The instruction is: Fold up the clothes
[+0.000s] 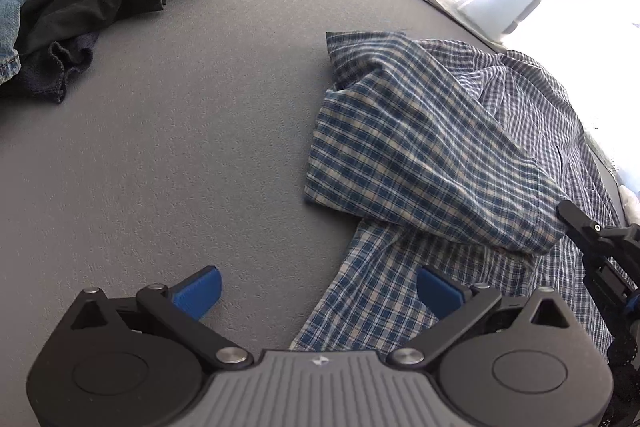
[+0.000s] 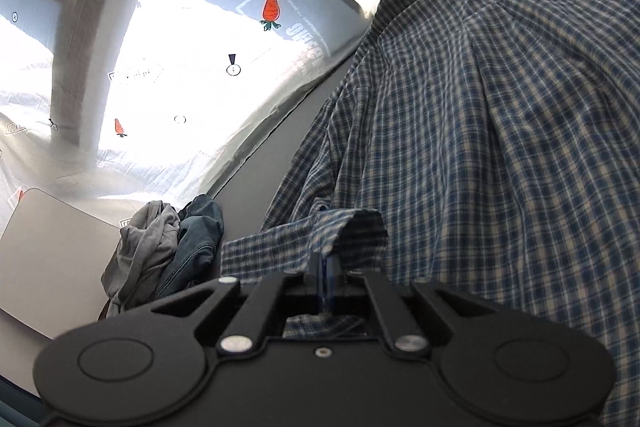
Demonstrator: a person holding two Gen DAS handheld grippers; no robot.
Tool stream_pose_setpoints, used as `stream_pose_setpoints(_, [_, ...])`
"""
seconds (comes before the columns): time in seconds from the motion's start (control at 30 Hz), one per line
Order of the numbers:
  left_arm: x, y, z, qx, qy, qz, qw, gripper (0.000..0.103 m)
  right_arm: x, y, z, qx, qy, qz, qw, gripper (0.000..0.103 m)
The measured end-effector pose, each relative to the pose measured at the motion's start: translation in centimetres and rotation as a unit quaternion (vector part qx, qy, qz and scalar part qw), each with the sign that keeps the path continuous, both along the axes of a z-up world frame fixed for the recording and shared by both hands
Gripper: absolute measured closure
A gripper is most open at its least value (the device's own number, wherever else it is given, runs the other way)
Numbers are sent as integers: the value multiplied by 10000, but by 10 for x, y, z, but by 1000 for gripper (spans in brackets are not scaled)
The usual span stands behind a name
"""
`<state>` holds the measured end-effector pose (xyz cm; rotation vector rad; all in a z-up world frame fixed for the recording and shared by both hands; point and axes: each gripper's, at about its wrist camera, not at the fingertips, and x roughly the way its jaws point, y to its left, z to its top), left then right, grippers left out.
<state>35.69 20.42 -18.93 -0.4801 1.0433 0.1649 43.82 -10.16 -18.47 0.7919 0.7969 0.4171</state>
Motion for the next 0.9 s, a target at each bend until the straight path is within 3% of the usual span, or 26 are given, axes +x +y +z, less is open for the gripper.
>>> stream_pose_setpoints(0.17, [-19, -61, 20, 333, -384, -190, 9985, 1, -19, -69, 24, -94, -395, -359, 9985, 101])
stream_pose_setpoints(0.37, [-35, -135, 11, 384, -204, -184, 9989, 0, -36, -166, 43, -546, -556, -630, 9950, 101])
stream_pose_setpoints(0.63, [-56, -214, -12, 455, 98, 187, 9987, 0, -52, -286, 25, -755, -282, -965, 9921, 101])
stream_pose_setpoints(0.9, [-61, -258, -28, 1378, 737, 242, 9874, 0, -49, -340, -6, -875, 245, -770, 9929, 96])
